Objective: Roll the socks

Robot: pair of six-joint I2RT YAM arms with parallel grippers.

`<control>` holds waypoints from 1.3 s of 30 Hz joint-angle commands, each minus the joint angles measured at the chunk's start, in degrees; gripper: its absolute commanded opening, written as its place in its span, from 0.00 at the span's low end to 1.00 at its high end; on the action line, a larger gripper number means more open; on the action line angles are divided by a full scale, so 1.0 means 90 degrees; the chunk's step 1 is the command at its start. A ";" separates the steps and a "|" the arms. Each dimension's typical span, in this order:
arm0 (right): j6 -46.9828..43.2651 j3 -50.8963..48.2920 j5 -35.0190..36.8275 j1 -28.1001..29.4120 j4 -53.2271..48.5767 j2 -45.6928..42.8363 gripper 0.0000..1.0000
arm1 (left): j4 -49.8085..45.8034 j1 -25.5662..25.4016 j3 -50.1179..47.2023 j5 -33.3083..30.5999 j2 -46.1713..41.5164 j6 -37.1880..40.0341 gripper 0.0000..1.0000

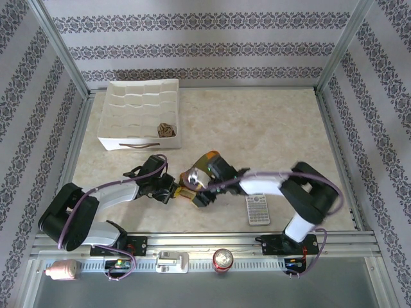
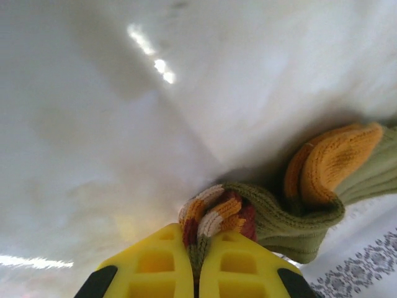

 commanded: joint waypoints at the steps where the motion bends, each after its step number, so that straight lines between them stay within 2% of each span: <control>1: -0.1697 -0.0583 0.3201 0.0822 0.0609 -0.0821 0.61 | -0.1868 -0.0061 -0.0002 -0.0145 0.0086 -0.0076 0.00; 4: -0.2293 -0.0404 0.4298 0.1369 0.0518 -0.0883 0.62 | -0.1879 -0.0050 0.0057 -0.0079 0.0171 -0.0086 0.00; 10: -0.3262 0.0025 0.5010 0.2184 0.0712 -0.0072 0.62 | -0.2018 -0.0041 0.0302 -0.0106 0.0349 0.0054 0.00; 15: -0.3452 0.0521 0.5138 0.2315 0.0800 0.0552 0.57 | -0.1991 -0.0031 0.0365 -0.0087 0.0429 0.0090 0.00; 17: -0.3481 0.0705 0.5079 0.2296 0.0694 0.0746 0.50 | -0.1978 -0.0023 0.0347 -0.0095 0.0428 0.0086 0.00; 22: -0.3117 0.0876 0.4960 0.2119 0.0324 0.1155 0.20 | -0.1986 0.0007 0.0333 -0.0097 0.0359 0.0105 0.00; 25: -0.2715 0.0845 0.4809 0.1939 0.0007 0.1253 0.09 | -0.1996 0.0038 0.0362 -0.0119 0.0237 0.0180 0.00; 27: -0.2462 0.0765 0.4411 0.1769 -0.0168 0.1188 0.02 | -0.1895 0.0084 0.0365 -0.0110 0.0118 0.0237 0.00; 28: -0.2320 0.0736 0.4143 0.1655 -0.0281 0.1150 0.00 | -0.1853 0.0108 0.0373 -0.0105 0.0030 0.0251 0.05; 31: -0.1978 0.0677 0.3204 0.1343 -0.0556 0.1040 0.00 | -0.1572 0.0219 0.0346 -0.0107 -0.0320 0.0229 0.35; 34: -0.1593 0.0690 0.2173 0.0932 -0.0796 0.1016 0.00 | -0.1450 0.0355 0.0333 -0.0196 -0.0764 0.0249 0.60; 36: -0.1381 0.0700 0.1525 0.0696 -0.0893 0.1035 0.00 | -0.1705 0.0429 0.0425 -0.0350 -0.1045 0.0345 0.69; 39: -0.1040 0.0717 0.0761 0.0394 -0.0934 0.1098 0.00 | -0.1983 0.0519 0.0456 -0.0491 -0.1337 0.0481 0.72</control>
